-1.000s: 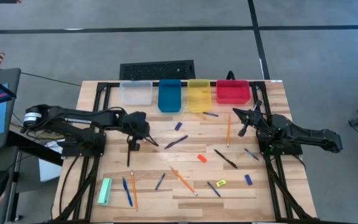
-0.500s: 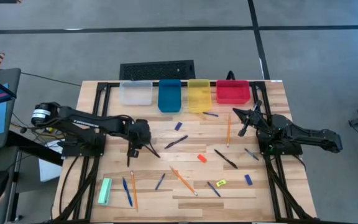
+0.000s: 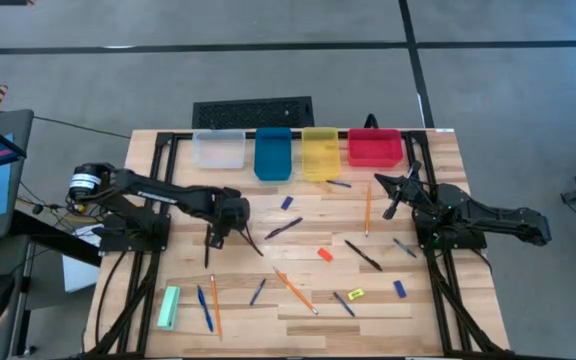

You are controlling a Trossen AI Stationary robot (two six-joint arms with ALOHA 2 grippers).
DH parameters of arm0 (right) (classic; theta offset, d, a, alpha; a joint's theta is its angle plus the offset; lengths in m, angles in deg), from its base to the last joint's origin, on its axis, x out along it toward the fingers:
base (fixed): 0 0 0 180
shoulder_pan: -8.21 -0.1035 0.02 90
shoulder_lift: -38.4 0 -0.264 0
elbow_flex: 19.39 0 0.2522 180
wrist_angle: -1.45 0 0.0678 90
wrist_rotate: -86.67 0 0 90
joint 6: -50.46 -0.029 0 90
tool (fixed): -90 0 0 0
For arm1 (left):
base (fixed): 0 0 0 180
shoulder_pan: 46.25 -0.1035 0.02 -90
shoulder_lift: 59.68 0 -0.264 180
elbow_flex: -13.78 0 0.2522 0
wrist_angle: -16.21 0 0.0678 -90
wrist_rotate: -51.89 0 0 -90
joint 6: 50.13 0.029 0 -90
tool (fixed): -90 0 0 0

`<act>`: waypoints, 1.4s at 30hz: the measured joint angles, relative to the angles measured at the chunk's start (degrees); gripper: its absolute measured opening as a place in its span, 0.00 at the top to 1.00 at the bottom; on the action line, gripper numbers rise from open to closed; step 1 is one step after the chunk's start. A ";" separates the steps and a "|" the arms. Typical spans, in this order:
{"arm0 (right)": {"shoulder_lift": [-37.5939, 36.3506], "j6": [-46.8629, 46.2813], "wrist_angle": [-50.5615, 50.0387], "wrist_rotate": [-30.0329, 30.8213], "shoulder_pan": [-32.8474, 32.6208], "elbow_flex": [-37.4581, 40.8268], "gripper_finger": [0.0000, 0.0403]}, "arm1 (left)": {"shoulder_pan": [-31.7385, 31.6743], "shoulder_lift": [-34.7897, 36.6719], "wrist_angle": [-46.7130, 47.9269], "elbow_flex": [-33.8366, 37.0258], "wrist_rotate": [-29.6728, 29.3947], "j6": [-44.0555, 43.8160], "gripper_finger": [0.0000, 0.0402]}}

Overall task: Sort crayons/erasers/pens/pencils in bins
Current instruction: Put the orange pencil into the blue bin

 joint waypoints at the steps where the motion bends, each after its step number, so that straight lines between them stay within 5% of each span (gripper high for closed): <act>1: -0.02 0.00 0.00 0.00 0.01 0.01 0.96 | -0.76 0.06 0.42 -0.05 1.14 0.54 0.65; 12: 0.00 0.01 0.00 0.00 0.02 0.01 0.96 | -5.08 -1.06 0.52 -0.03 4.92 7.44 0.67; 29: 0.02 0.02 0.02 -0.05 0.00 0.01 0.96 | -5.19 -6.39 0.48 -0.16 4.89 10.62 0.98; 42: 0.02 0.01 0.02 -0.09 0.02 0.00 0.96 | -5.57 -4.35 0.89 -5.84 0.16 9.27 0.99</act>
